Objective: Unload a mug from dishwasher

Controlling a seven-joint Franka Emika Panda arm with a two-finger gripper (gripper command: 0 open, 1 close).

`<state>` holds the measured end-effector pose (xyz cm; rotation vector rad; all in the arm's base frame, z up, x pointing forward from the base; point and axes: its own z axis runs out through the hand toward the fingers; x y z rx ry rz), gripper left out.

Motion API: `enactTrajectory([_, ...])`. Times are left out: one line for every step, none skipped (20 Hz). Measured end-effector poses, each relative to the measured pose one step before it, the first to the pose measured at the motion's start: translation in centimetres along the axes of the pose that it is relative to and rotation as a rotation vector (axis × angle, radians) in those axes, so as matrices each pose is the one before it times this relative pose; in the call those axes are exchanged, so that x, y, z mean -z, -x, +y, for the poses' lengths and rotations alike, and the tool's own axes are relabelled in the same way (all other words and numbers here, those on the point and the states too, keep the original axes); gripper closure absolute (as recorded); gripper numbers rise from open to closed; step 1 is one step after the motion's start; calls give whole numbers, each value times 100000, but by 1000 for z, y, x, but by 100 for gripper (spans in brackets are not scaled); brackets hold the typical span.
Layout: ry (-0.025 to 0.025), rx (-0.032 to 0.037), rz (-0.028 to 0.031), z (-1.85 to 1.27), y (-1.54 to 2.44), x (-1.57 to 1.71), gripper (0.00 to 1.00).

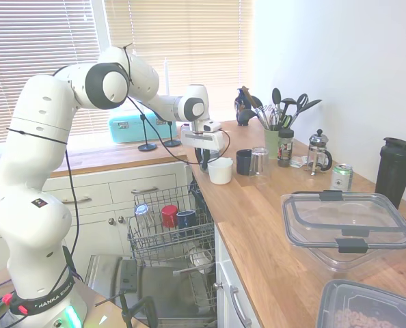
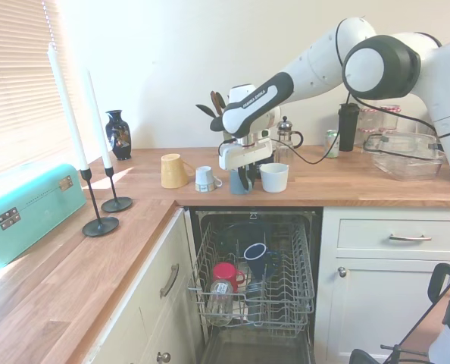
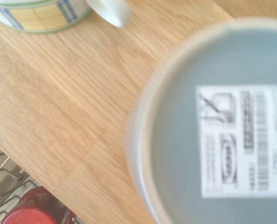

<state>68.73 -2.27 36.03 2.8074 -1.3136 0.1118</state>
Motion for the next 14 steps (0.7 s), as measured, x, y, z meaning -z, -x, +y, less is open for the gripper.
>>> enactTrajectory([-208,-58,272,3,-11,204,0])
enactTrajectory([-329,-96,427,6,-11,351,0])
enactTrajectory([-497,-36,586,13,-2,525,0])
enactTrajectory([-705,68,805,10,60,785,0])
enactTrajectory([-758,123,939,58,171,955,0])
enactTrajectory([-656,304,1001,142,325,1085,0])
enactTrajectory([-527,297,1119,269,442,1168,0])
enactTrajectory([-741,183,1091,352,603,1245,0])
enactTrajectory([-765,43,1102,494,736,1203,0])
enactTrajectory([-525,-270,482,554,903,1125,0])
enactTrajectory([-907,102,428,500,1028,1127,0])
enactTrajectory([-1028,290,1067,423,1161,1085,0])
enactTrajectory([-805,-51,769,423,1423,1066,0])
enactTrajectory([-953,-21,611,356,1472,871,0])
